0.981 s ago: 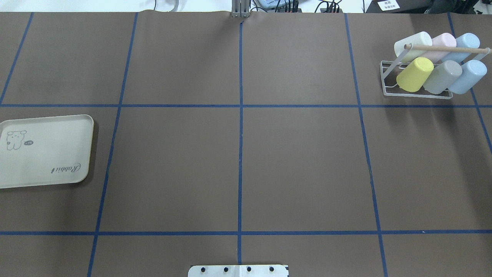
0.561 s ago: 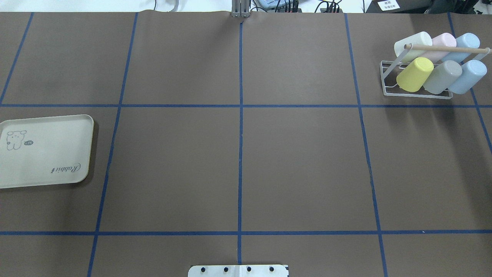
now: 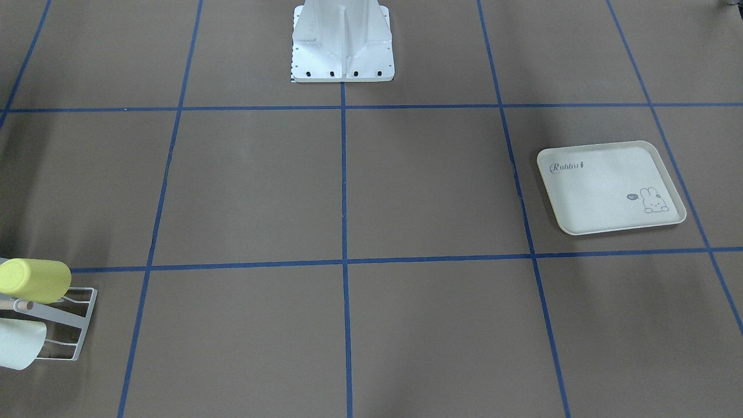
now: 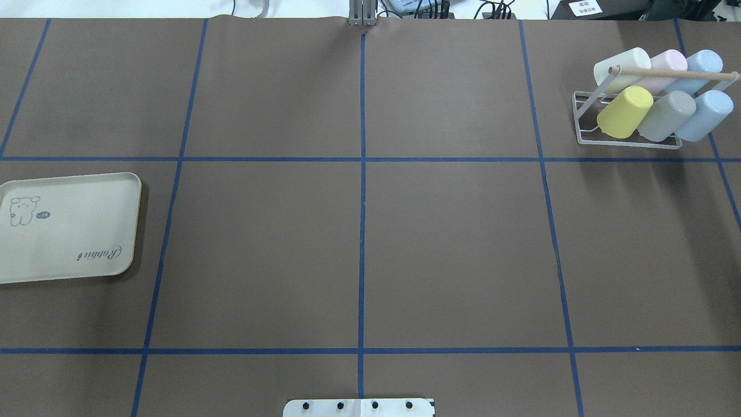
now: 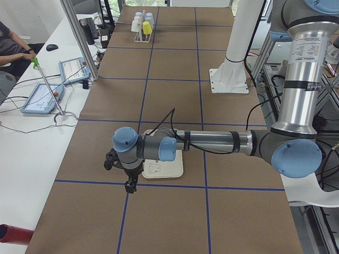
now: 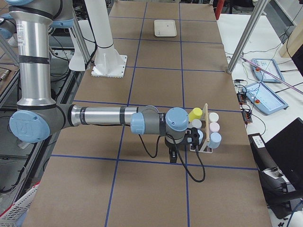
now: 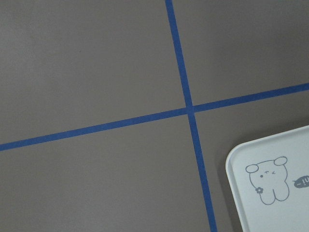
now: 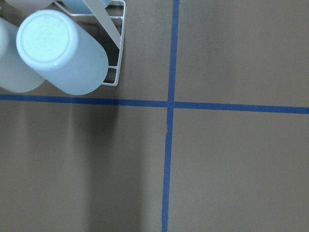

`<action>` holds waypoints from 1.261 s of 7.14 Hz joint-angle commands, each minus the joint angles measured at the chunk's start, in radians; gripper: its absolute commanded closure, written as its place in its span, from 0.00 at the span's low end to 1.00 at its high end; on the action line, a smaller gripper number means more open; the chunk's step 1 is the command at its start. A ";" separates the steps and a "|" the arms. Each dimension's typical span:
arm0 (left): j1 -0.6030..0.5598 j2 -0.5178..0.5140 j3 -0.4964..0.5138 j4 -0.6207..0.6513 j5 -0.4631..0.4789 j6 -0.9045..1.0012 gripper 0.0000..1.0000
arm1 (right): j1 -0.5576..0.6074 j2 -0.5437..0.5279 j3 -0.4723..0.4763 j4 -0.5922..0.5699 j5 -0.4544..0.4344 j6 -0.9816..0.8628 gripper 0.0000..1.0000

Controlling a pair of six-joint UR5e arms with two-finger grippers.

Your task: Transfer IKEA cup to right arm and place on rack

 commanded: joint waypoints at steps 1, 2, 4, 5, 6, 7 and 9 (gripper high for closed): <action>-0.001 -0.001 0.000 0.001 0.000 0.000 0.00 | 0.000 -0.001 -0.001 0.002 0.000 0.003 0.00; 0.001 -0.001 -0.002 0.001 0.002 -0.002 0.00 | 0.000 -0.001 -0.001 0.002 0.000 0.003 0.00; 0.001 -0.009 -0.002 0.002 0.003 -0.099 0.00 | 0.000 -0.001 -0.003 0.002 -0.002 0.003 0.00; 0.001 -0.012 -0.005 0.001 0.003 -0.156 0.00 | 0.000 -0.001 -0.003 0.002 -0.002 0.003 0.01; 0.001 -0.012 -0.005 0.001 0.003 -0.153 0.00 | 0.000 -0.001 -0.001 0.002 -0.008 0.003 0.00; 0.001 -0.012 -0.005 0.001 0.003 -0.153 0.00 | 0.000 -0.001 -0.003 0.001 -0.008 0.003 0.00; 0.001 -0.014 -0.003 0.001 0.003 -0.152 0.00 | 0.000 -0.001 -0.003 0.002 -0.008 0.003 0.00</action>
